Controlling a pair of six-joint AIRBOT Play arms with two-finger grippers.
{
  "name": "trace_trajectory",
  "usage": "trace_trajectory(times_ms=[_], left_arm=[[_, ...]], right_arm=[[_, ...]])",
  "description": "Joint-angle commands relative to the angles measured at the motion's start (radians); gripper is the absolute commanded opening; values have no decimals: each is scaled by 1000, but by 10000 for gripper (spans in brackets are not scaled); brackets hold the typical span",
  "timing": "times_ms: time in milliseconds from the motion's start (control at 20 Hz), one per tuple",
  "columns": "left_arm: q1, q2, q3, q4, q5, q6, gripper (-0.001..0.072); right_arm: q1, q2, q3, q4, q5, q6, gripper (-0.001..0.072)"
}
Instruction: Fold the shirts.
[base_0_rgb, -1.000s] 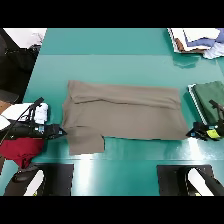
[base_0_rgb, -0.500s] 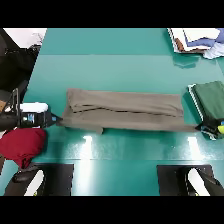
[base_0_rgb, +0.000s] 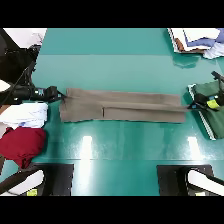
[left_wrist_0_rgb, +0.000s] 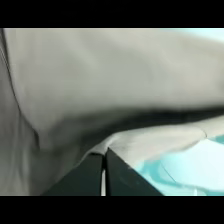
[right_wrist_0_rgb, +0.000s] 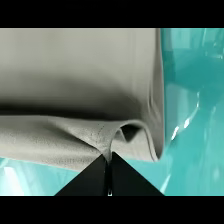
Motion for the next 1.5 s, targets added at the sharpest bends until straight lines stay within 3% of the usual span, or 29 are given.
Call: trace_trajectory(times_ms=[0,200,250,300,350,400,450,550,600,700,750,800,900,950,1350,1400,1450], left_arm=[[1,-138,94,-18,71,30,31],[1,-200,130,-20,149,29,34],[1,-205,130,-22,156,29,165],[1,-206,130,-23,162,28,458],[2,-206,130,-24,169,28,519],[2,-206,130,-29,168,28,519],[2,-205,130,-34,161,28,519],[2,-202,130,-41,113,29,518],[2,-203,130,-40,78,29,457],[2,-203,130,-41,11,30,66],[1,-203,130,-41,-10,30,32],[-5,-203,130,-40,-21,30,31],[-33,-203,130,-38,-24,30,31],[-57,-203,130,-35,-19,30,31],[-298,-203,130,-33,105,16,31],[-319,-204,130,-32,120,-3,31],[-334,-208,134,-33,137,-21,31]], right_arm=[[61,-148,119,2,-39,35,16],[80,-262,240,10,-47,71,18],[80,-284,267,46,-61,71,21],[69,-301,290,87,-79,71,85],[55,-317,312,145,-97,70,319],[39,-330,333,204,-105,70,465],[23,-341,348,244,-88,64,471],[-13,-341,351,253,-14,11,470],[-32,-341,346,251,37,-19,471],[-81,-323,291,251,99,-65,471],[-106,-312,249,251,106,-88,471],[-131,-303,206,251,109,-110,472],[-182,-298,122,256,97,-142,638],[-201,-304,89,257,90,-152,647],[-164,-402,79,289,29,-204,590],[-144,-401,79,288,11,-205,571],[-128,-401,79,288,-2,-209,505]])
